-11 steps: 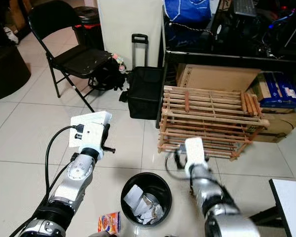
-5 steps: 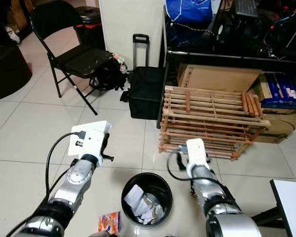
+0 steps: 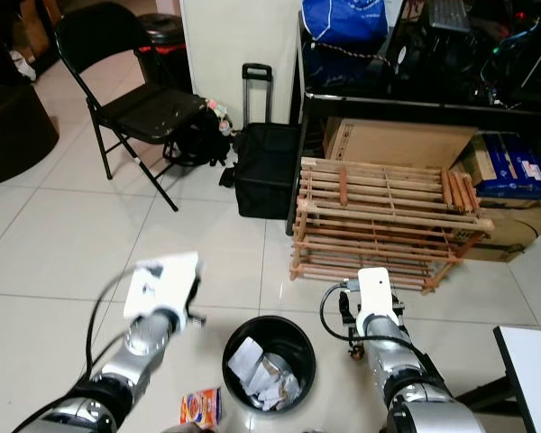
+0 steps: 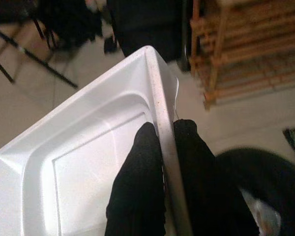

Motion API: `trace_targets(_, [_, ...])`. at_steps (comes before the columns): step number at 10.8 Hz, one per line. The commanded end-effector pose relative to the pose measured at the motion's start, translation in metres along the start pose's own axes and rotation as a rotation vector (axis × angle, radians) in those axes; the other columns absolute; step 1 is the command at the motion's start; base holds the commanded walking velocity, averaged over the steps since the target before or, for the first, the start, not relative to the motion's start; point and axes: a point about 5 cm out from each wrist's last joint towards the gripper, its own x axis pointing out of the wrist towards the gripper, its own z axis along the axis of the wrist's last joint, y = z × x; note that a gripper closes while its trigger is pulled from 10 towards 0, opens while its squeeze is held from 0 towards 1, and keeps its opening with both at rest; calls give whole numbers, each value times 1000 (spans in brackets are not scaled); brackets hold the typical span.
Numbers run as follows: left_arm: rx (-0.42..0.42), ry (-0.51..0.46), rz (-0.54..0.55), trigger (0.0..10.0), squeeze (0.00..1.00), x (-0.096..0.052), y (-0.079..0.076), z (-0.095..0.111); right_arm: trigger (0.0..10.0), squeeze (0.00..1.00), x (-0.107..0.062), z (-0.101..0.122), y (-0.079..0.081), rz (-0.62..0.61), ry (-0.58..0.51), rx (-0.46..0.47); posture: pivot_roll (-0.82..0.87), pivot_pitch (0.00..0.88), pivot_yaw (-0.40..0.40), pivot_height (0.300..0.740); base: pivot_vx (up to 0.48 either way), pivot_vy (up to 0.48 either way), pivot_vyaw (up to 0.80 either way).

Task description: Picking trash to rubbish bin

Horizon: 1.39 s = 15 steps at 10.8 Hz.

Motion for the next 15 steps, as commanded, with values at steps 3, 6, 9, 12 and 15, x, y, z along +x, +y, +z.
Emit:
trace_targets(3, [-11,121,-50,10000,0,-2,-12,-17,10000,0,-1,-2,-2,-12,-19,14,34,13,-58,740,0,0,0])
trace_targets(6, [63,155,-138,10000,0,-1,-32,-16,10000,0,-1,3,-5,-16,-47,19,-4,29,-60,740,0,0,0])
trace_targets(9, [203,85,-334,10000,0,4,-80,9,10000,0,-2,4,-10,-31,-67,30,-48,45,-53,740,0,0,0])
trace_targets(12, [287,45,-478,10000,0,-1,-114,18,10000,0,-4,-1,-13,-47,-73,48,-76,56,-39,740,0,0,0])
trace_targets(15, [376,-11,-591,10000,0,-8,-141,25,10000,0,-6,-6,-14,-52,-70,65,-92,68,-32,740,0,0,0])
